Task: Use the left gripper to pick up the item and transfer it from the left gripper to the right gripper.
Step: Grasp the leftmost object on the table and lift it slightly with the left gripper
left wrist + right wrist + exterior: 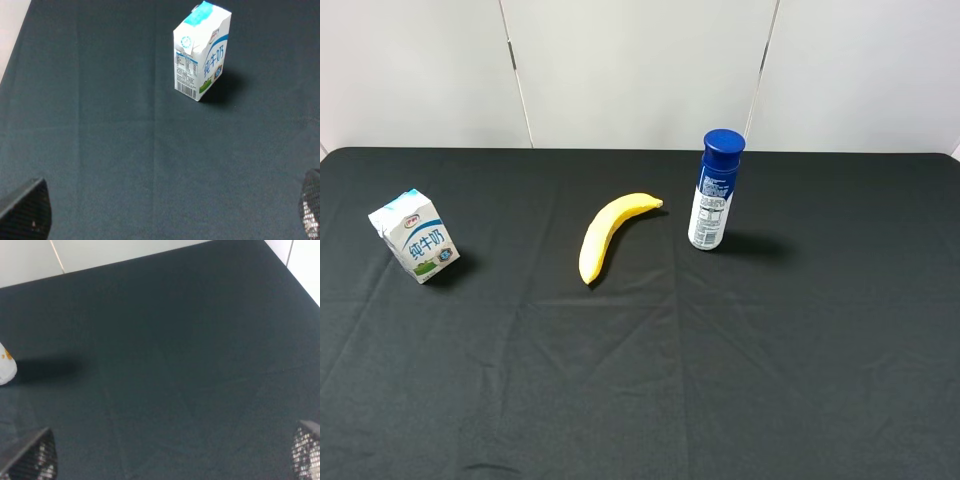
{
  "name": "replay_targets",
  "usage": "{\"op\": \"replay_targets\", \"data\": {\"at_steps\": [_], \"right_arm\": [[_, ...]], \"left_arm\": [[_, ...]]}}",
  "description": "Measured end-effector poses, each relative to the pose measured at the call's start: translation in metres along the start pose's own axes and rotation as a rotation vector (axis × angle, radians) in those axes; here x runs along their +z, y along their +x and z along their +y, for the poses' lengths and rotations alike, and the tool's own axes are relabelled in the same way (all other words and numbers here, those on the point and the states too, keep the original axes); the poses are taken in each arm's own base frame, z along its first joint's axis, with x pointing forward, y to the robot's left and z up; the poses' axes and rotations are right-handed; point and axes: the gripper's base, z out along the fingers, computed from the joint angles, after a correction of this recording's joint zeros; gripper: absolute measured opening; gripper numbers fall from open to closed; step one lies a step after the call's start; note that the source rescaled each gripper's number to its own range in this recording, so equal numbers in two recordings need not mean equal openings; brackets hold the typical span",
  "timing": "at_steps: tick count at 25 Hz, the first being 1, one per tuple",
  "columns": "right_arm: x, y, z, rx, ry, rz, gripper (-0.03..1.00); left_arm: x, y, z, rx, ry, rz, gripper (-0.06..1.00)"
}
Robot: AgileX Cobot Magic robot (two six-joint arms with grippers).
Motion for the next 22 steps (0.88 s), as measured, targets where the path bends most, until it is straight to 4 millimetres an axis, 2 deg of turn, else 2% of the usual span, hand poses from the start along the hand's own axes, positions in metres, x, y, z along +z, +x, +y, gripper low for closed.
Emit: {"op": "replay_targets", "data": {"at_steps": [22], "right_arm": [[0.0000,0.0000,0.0000,0.000,0.000,0.000,1.00]], "left_arm": [[0.0000,0.0000,0.0000,0.000,0.000,0.000,1.00]]}}
